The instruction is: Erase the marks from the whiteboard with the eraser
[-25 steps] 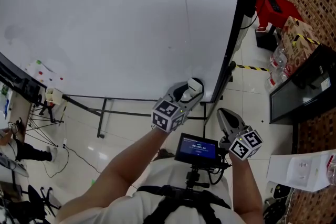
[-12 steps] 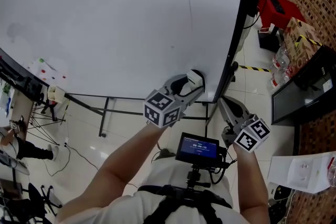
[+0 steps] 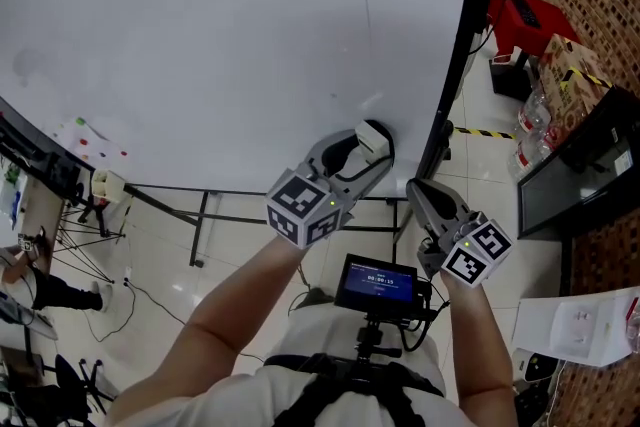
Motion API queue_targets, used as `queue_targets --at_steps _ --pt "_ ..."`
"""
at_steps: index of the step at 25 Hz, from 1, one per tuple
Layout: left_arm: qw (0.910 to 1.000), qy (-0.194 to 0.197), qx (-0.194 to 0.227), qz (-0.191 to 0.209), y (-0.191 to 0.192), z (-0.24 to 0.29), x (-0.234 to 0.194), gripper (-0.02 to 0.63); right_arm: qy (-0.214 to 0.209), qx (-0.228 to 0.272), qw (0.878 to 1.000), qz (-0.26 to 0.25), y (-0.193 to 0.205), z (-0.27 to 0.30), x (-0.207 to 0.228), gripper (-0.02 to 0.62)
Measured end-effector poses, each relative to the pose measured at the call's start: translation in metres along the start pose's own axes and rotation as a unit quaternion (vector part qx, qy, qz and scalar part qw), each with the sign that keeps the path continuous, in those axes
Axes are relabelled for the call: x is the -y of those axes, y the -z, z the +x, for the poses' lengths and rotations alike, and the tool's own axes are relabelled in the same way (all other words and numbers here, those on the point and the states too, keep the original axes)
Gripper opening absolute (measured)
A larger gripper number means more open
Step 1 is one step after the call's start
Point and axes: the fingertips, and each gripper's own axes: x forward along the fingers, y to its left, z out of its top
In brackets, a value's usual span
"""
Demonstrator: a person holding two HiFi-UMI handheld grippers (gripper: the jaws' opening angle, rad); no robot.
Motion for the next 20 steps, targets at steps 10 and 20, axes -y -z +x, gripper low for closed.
queue_targets --at_steps 10,20 --pt "0.9929 -0.003 -0.068 0.097 0.014 0.005 0.001 0.268 0.004 0.0 1.0 0.007 -0.001 0.004 0.005 0.015" --pt "0.9529 -0.128 -0.012 0.275 -0.056 -0.007 0.002 0.264 0.003 0.014 0.999 0.029 -0.002 -0.003 0.012 0.015"
